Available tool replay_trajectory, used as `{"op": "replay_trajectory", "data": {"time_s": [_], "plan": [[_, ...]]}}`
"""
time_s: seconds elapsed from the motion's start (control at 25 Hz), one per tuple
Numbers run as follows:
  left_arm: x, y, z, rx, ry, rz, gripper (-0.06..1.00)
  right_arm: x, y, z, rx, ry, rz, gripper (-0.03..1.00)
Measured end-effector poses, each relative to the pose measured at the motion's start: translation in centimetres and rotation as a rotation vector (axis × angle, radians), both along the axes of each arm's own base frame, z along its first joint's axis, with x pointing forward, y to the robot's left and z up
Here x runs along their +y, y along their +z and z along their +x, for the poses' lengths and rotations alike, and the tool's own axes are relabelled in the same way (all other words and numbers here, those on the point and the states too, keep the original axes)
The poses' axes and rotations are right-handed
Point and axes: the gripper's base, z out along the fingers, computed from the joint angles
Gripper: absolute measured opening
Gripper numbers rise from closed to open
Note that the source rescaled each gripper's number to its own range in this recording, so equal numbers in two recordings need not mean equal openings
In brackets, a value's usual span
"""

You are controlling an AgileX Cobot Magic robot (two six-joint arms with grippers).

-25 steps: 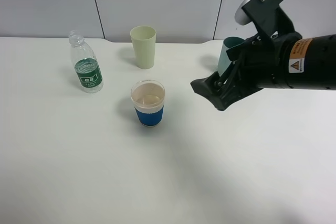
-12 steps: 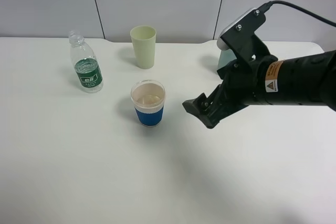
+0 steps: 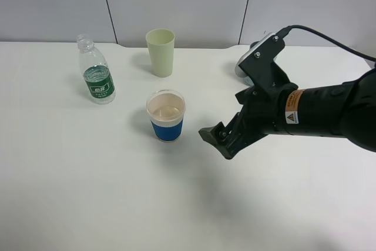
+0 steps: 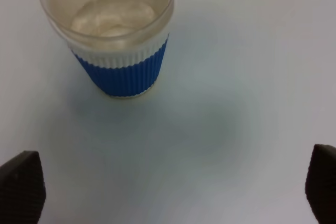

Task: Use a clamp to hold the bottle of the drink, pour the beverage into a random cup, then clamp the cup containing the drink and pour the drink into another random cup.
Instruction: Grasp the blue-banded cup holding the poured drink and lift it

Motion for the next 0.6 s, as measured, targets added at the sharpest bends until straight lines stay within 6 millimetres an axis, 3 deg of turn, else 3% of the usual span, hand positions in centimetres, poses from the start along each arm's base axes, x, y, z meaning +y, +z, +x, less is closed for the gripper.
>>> {"op": "replay_trajectory", "data": {"time_s": [0.6], "plan": [[0.0,0.0,0.0,0.0,0.0,0.0,1.0,2.1,-5.5,1.3,0.029,0.065,0.035,1.0]]}}
